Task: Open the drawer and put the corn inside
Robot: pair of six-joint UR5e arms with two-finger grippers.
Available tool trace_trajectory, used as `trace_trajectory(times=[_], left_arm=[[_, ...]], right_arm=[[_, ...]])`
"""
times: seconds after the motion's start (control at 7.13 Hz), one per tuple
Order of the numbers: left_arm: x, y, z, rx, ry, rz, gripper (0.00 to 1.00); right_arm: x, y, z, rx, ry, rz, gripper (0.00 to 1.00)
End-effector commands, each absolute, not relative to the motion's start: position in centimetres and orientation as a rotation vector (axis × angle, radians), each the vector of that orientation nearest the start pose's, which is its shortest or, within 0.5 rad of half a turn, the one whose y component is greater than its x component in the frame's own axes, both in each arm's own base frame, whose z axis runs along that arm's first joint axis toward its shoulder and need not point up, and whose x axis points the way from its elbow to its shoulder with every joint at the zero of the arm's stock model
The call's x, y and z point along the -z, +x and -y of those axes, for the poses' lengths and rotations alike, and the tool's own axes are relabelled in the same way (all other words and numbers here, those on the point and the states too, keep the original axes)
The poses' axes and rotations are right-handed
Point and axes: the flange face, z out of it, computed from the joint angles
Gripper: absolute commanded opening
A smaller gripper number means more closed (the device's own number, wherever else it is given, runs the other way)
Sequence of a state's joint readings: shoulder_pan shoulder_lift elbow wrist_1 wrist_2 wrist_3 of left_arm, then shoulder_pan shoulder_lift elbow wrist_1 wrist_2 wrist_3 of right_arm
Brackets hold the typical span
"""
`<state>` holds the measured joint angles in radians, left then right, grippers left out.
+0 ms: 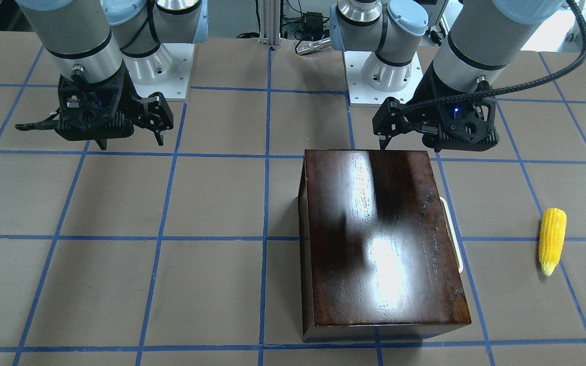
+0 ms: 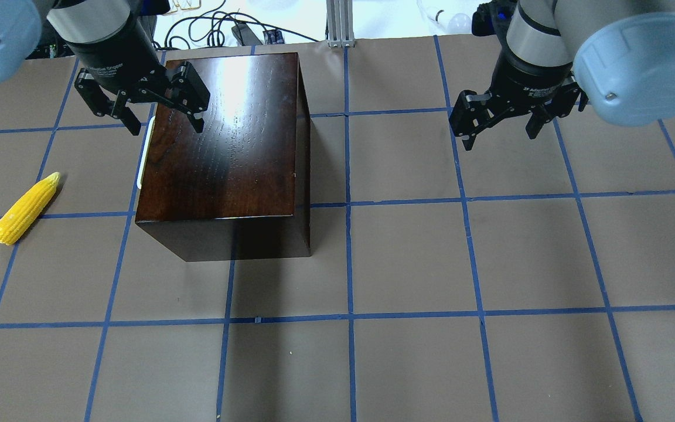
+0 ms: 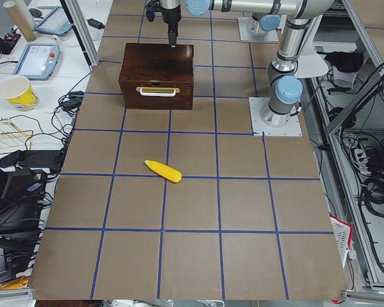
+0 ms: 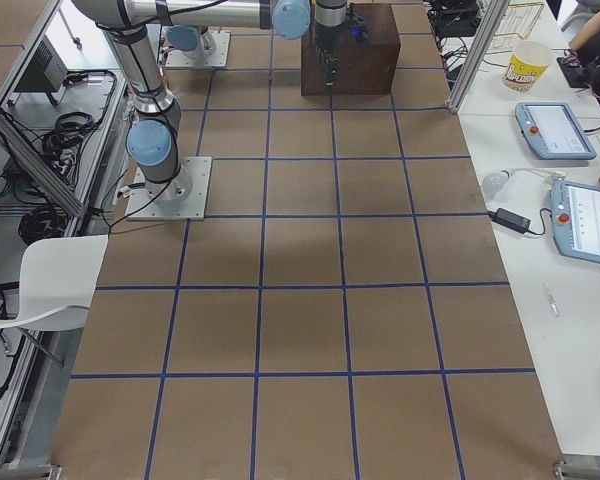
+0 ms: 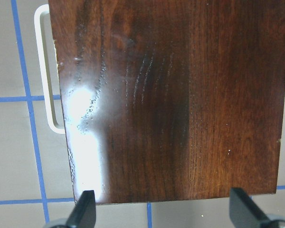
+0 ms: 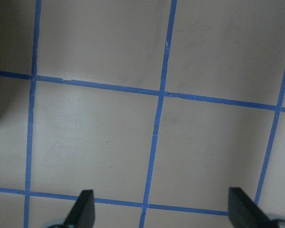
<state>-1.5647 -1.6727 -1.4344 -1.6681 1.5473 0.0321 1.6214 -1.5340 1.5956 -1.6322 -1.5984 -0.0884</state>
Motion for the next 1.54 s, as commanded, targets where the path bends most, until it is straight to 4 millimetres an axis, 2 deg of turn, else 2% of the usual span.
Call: trace_trajectory(times=[0.0, 0.56, 0.84, 1.26, 1.4], left_arm=[[-49.51, -13.32, 52.78, -0.094, 0.043, -3.164, 1.0], [-49.97, -13.27, 52.81, -0.079, 0.038, -3.167, 1.0], [-49.55, -13.3, 52.76, -0.099, 0.037, -3.17, 1.0], [-50.39, -13.3, 52.08, -0.089, 0.038, -3.17, 1.0], [-49.91, -13.26, 52.1, -0.108, 0.038, -3.165, 1.0]], right_arm=[[-46.36, 15.6, 49.95, -0.001, -0.221, -3.161, 1.0], [-46.36, 15.6, 49.95, -0.001, -0.219, -3.162, 1.0], [-46.36, 15.6, 49.95, -0.001, -0.219, -3.162, 1.0], [-46.36, 15.45, 50.0, -0.001, -0.214, -3.162, 1.0], [-46.36, 15.6, 49.96, -0.001, -0.219, -3.162, 1.0]])
